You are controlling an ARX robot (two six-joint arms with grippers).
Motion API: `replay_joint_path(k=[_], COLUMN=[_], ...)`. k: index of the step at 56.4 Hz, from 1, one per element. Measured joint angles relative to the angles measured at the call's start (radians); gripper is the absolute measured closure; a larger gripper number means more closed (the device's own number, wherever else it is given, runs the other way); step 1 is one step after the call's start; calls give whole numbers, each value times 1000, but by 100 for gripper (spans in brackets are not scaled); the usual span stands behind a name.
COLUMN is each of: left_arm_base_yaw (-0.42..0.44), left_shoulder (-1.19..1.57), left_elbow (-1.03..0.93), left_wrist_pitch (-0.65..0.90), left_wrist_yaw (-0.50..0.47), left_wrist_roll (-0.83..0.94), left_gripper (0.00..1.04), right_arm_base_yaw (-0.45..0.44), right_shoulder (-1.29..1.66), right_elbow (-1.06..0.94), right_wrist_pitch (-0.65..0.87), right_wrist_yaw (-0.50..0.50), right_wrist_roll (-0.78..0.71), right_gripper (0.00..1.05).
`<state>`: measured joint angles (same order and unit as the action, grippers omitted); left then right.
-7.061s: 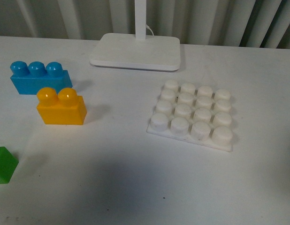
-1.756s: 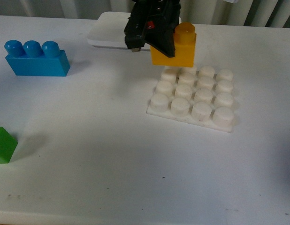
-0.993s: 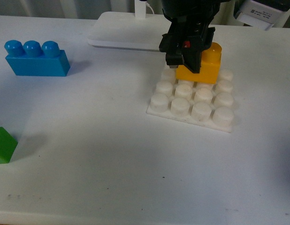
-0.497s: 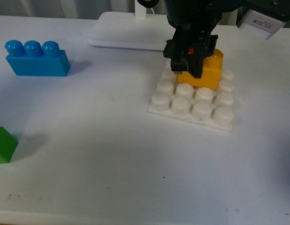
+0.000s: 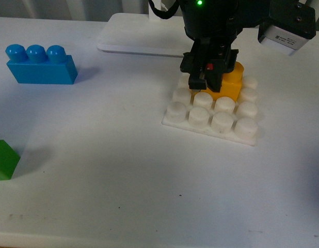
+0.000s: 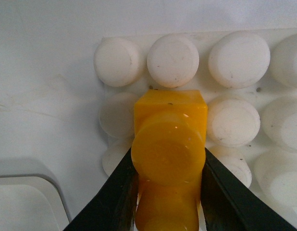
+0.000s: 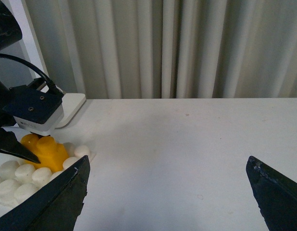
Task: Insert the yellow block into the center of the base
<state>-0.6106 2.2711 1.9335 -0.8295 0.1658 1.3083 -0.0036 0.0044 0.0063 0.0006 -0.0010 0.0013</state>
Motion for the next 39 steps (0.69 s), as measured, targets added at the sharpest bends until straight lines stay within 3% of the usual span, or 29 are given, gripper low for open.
replay_joint_path(k=[37,39], left_arm_base_yaw=[-11,-11], left_shoulder=[2,1], left_elbow=[-6,-6], left_wrist_pitch=[11,11], left_wrist_yaw=[-26,-27], left_wrist_roll=[0,-1], left_gripper=[74,70], right_arm_base_yaw=[0,0], right_shoulder=[0,0], right_elbow=[0,0], right_wrist_pitch=[0,0], right_wrist_yaw=[0,0], right_wrist_roll=[0,0], right_gripper=[9,9])
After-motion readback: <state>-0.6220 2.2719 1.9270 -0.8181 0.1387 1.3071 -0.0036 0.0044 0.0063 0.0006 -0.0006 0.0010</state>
